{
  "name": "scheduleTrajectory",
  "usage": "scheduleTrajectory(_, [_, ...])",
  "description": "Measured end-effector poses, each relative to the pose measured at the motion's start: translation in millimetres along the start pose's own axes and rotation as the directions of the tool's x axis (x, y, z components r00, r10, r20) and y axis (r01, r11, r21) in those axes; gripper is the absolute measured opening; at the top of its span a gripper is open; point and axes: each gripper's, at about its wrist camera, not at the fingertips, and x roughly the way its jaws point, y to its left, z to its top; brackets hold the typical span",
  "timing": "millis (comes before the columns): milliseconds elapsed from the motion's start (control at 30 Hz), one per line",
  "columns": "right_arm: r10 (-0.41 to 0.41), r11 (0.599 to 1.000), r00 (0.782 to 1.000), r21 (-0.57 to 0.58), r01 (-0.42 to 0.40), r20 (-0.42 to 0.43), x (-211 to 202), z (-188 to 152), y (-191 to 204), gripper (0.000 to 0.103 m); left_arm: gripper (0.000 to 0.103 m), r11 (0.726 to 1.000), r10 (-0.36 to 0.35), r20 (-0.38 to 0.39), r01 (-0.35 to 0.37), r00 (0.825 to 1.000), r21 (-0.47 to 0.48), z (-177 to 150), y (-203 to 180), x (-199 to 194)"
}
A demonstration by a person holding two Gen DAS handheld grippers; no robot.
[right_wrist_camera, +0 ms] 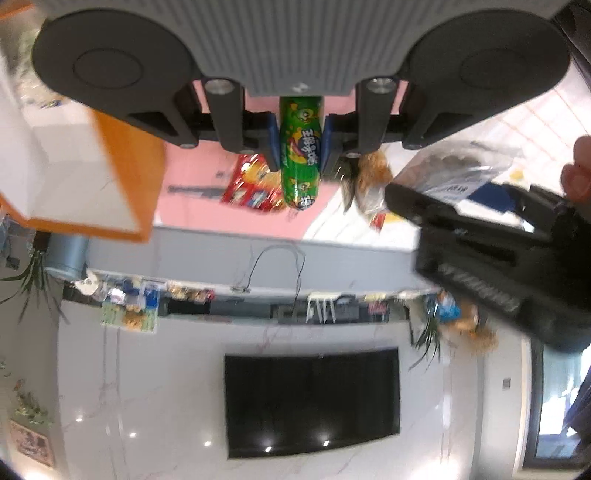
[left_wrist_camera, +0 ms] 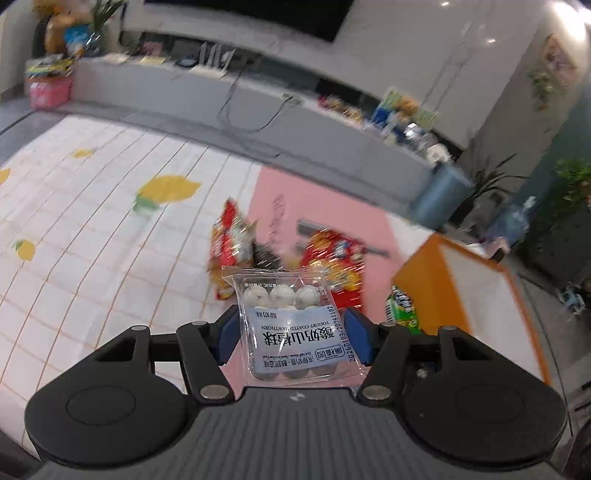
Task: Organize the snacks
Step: 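Grasp the clear egg-snack packet with the left tool while the right tool holds the green bottle, then carry both snacks over the orange box and open both tools to drop them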
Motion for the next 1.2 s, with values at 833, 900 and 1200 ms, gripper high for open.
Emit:
scheduleTrajectory(833, [-0.053, 0.940, 0.976, 0.319, 0.121, -0.213, -59, -6, -176, 0.020, 0.069, 0.942, -0.283, -0.138, 0.302, 0.949, 0.144, -29, -119, 30])
scheduleTrajectory(900, [-0.040, 0.945, 0.972, 0.308, 0.111, -0.230, -49, -7, -181, 0.020, 0.069, 0.941, -0.277, -0.131, 0.296, 0.952, 0.161, -30, -125, 32])
scheduleTrajectory(1200, [0.003, 0.968, 0.946, 0.240, 0.079, -0.325, -33, -20, -189, 0.021, 0.069, 0.941, -0.248, -0.131, 0.271, 0.960, 0.204, -40, -141, 35])
